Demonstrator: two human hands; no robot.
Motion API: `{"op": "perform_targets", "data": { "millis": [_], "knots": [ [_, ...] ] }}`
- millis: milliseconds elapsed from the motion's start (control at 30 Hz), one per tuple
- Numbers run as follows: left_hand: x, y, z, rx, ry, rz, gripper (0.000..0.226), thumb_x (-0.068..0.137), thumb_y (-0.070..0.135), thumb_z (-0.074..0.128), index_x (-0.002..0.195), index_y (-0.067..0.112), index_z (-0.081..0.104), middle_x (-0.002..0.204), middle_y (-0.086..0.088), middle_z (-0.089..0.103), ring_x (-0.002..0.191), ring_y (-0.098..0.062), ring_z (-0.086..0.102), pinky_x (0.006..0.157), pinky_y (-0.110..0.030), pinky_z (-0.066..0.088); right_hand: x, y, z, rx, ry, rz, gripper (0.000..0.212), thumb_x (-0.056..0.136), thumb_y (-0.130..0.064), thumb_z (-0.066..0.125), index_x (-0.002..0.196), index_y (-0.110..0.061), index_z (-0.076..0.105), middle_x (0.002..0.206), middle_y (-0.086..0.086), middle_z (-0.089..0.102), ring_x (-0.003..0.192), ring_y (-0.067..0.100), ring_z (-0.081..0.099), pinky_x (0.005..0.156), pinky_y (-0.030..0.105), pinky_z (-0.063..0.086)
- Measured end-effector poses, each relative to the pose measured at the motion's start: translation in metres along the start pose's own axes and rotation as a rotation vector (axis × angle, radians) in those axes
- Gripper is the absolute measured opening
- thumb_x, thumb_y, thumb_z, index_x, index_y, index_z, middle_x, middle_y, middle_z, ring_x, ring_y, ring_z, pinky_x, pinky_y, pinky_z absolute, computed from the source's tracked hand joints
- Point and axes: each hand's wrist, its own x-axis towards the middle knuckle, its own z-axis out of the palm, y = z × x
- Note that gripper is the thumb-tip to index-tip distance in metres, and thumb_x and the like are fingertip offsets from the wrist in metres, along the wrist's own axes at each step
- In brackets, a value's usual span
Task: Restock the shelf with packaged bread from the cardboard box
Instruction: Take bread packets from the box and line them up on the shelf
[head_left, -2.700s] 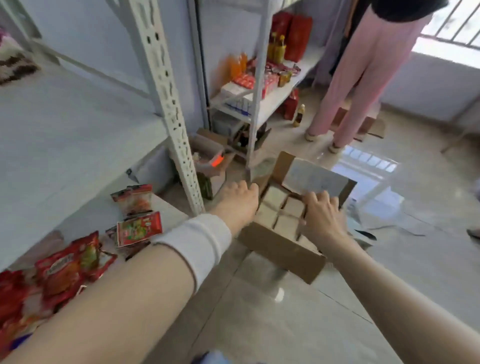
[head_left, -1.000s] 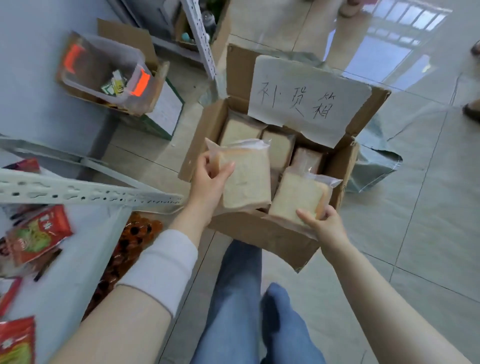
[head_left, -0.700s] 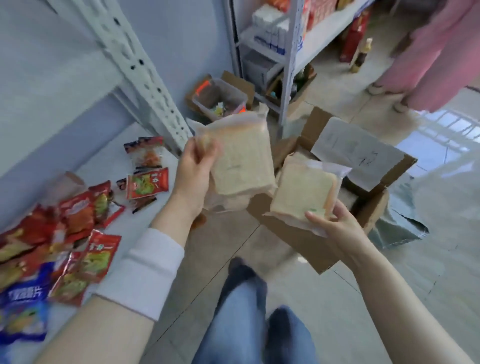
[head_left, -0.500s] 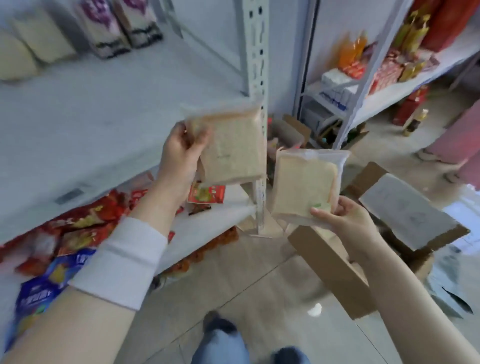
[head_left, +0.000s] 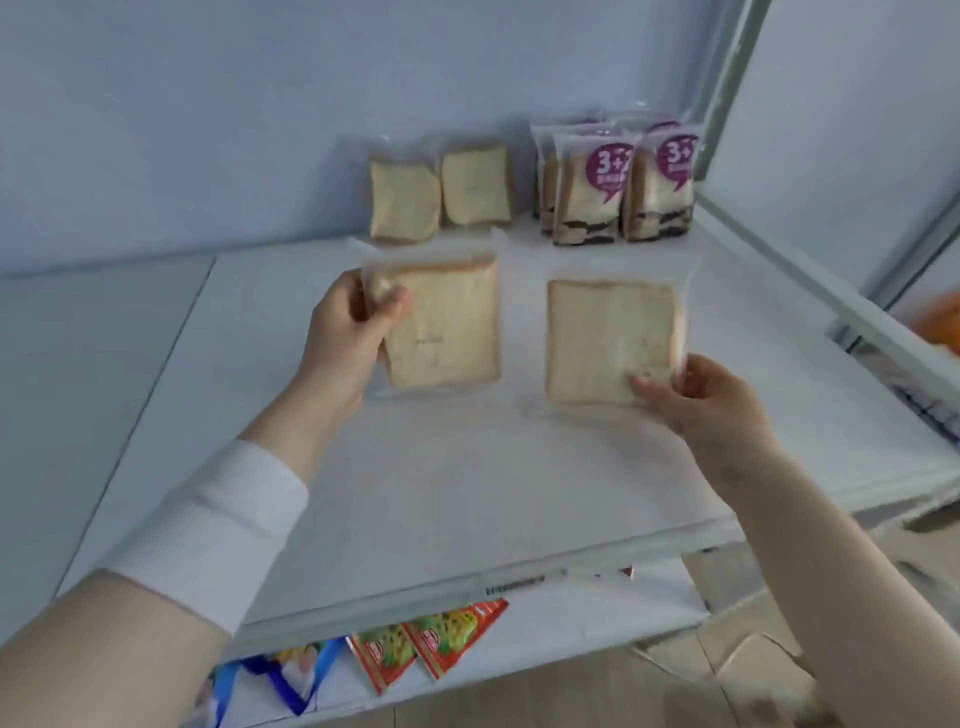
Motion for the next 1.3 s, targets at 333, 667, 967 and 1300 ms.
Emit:
{"op": "perform_targets", "data": {
  "millis": [333,667,967,1300],
  "knots": [
    [0.186,-0.056,-0.003,0.027,0.268,0.066,0.027,0.086,0.018,0.063,0.109,0.013,0.049,0.093,0.001,0.060,0.084,-0.012,0.058,0.083,-0.029,0.049,0.202,-0.022,0.154,0.081,0.082,-0.135,0.043,0.079,-0.014,0.072,0.112,-0.016,0.044,0.082,-0.011,0.050,0.073,0.002,0.050,0.063,0.009,0.044],
    [0.261,-0.094,0.015,0.270,0.505,0.259,0.042,0.080,0.041,0.057,0.107,0.010,0.058,0.098,-0.004,0.056,0.101,-0.025,0.055,0.089,-0.033,0.046,0.269,-0.020,0.204,-0.199,0.322,-0.262,0.055,0.084,-0.022,0.066,0.134,-0.010,0.045,0.129,0.010,0.052,0.121,0.025,0.045,0.105,0.028,0.033],
    [0.264,-0.093,0.038,0.149,0.528,0.242,0.044,0.085,0.030,0.054,0.117,0.000,0.050,0.107,-0.014,0.052,0.100,-0.020,0.050,0.089,-0.016,0.038,0.273,-0.023,0.209,-0.461,0.382,-0.285,0.052,0.086,-0.015,0.061,0.133,-0.010,0.039,0.135,0.012,0.043,0.125,0.030,0.038,0.101,0.033,0.026],
    [0.202,-0.058,0.017,0.554,0.341,0.257,0.071,0.087,0.028,0.057,0.141,-0.003,0.023,0.145,-0.021,0.030,0.136,-0.033,0.029,0.114,-0.035,0.017,0.200,-0.033,0.176,-0.934,0.180,-0.433,0.067,0.090,-0.020,0.057,0.146,-0.011,0.021,0.152,0.009,0.019,0.139,0.028,0.020,0.113,0.039,0.024]
  ]
}}
